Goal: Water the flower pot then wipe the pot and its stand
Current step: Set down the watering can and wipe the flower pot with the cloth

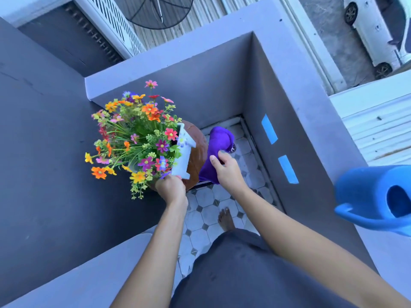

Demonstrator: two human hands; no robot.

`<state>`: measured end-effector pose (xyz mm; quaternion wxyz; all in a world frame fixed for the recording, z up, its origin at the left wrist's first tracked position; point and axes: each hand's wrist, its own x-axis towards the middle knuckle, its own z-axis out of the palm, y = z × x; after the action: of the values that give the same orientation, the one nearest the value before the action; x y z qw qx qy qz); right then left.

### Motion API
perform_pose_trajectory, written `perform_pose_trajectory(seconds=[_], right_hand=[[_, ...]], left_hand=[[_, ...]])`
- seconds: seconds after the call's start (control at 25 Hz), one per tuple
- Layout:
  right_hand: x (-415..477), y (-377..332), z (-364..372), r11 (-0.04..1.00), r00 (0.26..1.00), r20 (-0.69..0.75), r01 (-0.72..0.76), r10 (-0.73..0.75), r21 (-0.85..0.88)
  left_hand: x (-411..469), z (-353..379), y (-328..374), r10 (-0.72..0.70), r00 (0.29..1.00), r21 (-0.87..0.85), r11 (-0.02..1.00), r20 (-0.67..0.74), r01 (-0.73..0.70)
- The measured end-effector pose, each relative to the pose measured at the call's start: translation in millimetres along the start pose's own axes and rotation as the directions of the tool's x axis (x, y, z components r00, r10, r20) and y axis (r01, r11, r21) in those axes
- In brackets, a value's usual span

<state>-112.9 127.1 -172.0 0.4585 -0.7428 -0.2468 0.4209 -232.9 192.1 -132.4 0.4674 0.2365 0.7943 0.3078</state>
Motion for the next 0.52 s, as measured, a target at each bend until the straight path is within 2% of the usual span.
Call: perform_pose_trajectory(seconds=[0.12, 0.32, 0.4, 0.52], right_hand=[[6, -18, 11, 0.994, 0.994, -0.023, 0.102, -0.103, -0.032], [17, -55, 18, 0.997, 0.952, -0.301, 0.072, -0.061, 0.027], [8, -64, 24, 0.994, 0.948, -0.313, 0.083, -0.058, 0.068], [-25, -76, 41, 0.953, 0.942, -0.236, 0.274, -0.239, 0.129]], left_hand=[[-20, -25, 16, 0.073, 0.993, 0.086, 0.993, 0.093, -0.081], [-35, -49, 55, 0.112, 0.950, 0.088, 0.986, 0.293, -0.143], [-40, -51, 68, 0.119, 0.933, 0.103, 0.981, 0.339, -0.163], [-51, -55, 84, 0.149, 0.923, 0.067, 0.981, 0.354, -0.184]])
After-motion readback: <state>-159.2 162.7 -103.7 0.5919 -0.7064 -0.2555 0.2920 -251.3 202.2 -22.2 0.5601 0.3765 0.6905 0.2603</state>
